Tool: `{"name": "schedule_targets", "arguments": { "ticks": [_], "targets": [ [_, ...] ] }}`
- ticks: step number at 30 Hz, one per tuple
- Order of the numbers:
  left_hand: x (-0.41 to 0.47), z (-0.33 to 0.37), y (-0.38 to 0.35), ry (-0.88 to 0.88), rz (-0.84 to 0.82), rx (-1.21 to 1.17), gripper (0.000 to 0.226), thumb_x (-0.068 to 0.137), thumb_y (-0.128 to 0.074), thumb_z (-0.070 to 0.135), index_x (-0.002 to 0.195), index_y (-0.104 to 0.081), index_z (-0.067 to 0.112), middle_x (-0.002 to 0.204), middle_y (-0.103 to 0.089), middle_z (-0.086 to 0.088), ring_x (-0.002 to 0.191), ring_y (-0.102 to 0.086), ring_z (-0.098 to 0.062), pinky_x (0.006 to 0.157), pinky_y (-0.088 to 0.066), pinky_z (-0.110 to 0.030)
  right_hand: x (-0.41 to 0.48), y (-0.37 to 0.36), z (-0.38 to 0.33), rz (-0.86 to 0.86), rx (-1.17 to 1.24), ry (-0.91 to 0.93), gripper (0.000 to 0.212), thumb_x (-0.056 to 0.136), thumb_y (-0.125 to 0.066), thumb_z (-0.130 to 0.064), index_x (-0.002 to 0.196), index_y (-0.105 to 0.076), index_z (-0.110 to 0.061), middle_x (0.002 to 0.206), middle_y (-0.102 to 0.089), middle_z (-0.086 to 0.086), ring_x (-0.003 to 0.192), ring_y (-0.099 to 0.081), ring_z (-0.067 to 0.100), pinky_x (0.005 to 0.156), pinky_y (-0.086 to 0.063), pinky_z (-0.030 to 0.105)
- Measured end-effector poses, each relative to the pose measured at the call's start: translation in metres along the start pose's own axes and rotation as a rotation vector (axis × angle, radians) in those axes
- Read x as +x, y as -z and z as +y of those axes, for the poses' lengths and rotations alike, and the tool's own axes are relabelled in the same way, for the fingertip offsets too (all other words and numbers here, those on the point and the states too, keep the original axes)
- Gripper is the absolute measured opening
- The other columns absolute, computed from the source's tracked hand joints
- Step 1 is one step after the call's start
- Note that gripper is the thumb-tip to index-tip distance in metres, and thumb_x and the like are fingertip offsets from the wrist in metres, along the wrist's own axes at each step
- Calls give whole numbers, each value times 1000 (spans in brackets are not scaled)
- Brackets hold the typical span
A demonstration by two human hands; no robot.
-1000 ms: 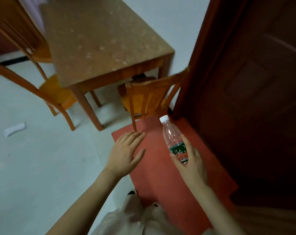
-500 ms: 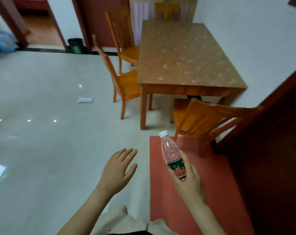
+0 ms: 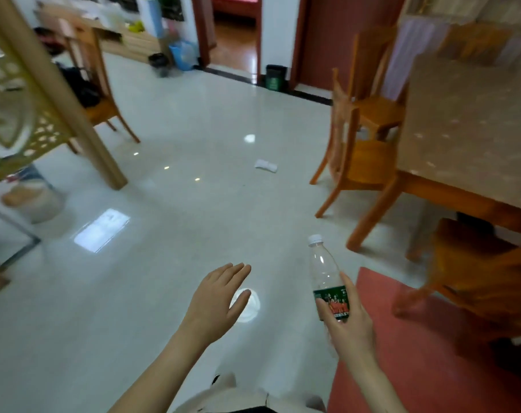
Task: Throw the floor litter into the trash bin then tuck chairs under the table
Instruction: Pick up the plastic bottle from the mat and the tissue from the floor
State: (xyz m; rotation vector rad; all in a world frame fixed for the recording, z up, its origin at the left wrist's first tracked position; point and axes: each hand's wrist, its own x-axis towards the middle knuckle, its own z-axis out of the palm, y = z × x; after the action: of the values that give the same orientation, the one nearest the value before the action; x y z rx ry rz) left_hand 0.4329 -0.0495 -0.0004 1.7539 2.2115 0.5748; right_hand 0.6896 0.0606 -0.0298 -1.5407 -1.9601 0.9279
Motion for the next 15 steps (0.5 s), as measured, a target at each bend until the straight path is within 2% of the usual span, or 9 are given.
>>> {"name": "schedule_targets", "arguments": {
  "ticks": [3, 7, 11, 15],
  "targets": [
    [-24, -60, 28, 84, 18, 25, 54, 95, -33, 47, 138, -50, 19, 139, -53, 3, 131, -46, -22, 109, -33, -35, 11, -52, -42, -113, -2, 60, 72, 79, -63, -59, 139, -25, -62, 105, -63, -15, 86, -62, 3, 68, -50, 29],
    [-35, -118, 61, 184, 53, 46, 55, 96, -31, 47, 138, -51, 18, 138, -55, 1, 131, -46, -24, 109, -32, -36, 29, -98, -90, -175, -25, 129, 71, 80, -61, -61, 141, -24, -62, 109, -58, -20, 88, -61, -2, 65, -44, 18],
    [-12, -157, 78, 211, 59, 41, 54, 95, -32, 46, 138, -50, 18, 140, -53, 1, 133, -43, -25, 110, -31, -37, 59, -125, -118, -218, -33, 140, 71, 80, -61, -61, 141, -24, -62, 111, -57, -22, 90, -63, 0, 71, -50, 23],
    [35, -184, 75, 214, 41, 18, 55, 96, -31, 47, 139, -49, 19, 141, -51, 1, 134, -42, -23, 111, -29, -35, 105, -147, -134, -228, -59, 128, 72, 81, -64, -55, 141, -25, -60, 111, -56, -20, 95, -59, 0, 75, -47, 23]
  ]
}}
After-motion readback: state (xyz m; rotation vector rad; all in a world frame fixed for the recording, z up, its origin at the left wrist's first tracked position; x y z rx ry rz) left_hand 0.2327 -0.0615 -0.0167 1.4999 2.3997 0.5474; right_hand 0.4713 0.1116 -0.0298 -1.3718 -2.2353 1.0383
